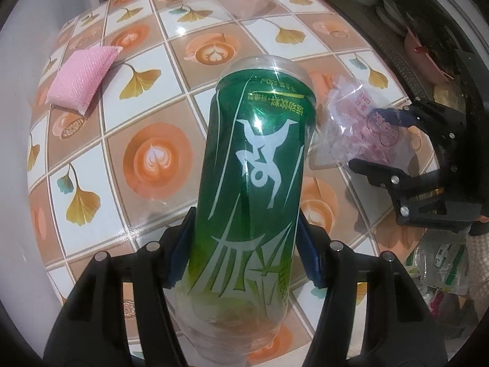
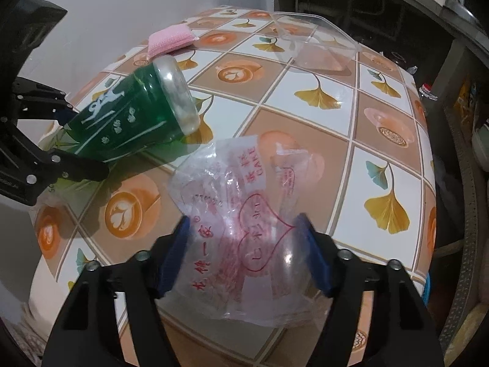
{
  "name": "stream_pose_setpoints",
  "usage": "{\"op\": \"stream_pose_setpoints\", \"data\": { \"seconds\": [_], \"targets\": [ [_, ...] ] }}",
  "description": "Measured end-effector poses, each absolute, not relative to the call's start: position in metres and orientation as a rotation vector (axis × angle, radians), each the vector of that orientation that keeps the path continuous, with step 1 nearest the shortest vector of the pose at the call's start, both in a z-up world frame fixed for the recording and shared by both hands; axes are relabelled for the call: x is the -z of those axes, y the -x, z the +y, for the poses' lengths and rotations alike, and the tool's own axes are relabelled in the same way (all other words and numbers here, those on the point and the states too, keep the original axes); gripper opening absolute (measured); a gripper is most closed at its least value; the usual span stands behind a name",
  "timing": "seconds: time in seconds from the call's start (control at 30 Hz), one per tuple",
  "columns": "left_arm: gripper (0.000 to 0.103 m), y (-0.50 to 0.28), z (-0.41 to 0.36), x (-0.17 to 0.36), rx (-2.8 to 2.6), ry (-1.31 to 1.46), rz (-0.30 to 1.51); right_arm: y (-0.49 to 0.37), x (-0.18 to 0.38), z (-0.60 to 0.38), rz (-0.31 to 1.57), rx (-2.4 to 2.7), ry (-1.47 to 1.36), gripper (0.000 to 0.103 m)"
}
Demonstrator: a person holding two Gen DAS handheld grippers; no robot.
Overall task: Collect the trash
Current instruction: 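Lift the green can and CAKE bag and carry both over the blue wastebasket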
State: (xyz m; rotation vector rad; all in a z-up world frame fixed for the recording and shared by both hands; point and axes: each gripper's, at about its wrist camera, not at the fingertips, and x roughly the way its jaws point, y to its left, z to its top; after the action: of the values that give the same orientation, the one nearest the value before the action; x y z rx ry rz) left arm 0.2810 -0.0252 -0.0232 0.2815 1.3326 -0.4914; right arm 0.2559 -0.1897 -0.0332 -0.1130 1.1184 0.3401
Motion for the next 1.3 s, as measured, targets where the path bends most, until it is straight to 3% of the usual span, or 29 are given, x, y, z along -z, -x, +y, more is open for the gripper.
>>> {"op": "stream_pose_setpoints", "data": {
  "seconds": [0.23, 0.53, 1.3],
  "targets": [
    [0.057, -0.269, -0.029, 0.013, 0.507, -0.297, 1.266, -0.255, 0.028, -0.196, 1.117, -0.322, 0.075, 0.047],
    [0.056, -0.258, -0.037, 0.002, 0.518, -0.307, 1.208, -0.253, 0.019, -0.208, 1.105, -0.306, 0.017, 0.036],
    [0.056, -0.241, -0.051, -0.024, 0.531, -0.322, 1.107, -0.229, -0.013, -0.237, 1.018, -0.289, -0.086, 0.032]
  ]
}}
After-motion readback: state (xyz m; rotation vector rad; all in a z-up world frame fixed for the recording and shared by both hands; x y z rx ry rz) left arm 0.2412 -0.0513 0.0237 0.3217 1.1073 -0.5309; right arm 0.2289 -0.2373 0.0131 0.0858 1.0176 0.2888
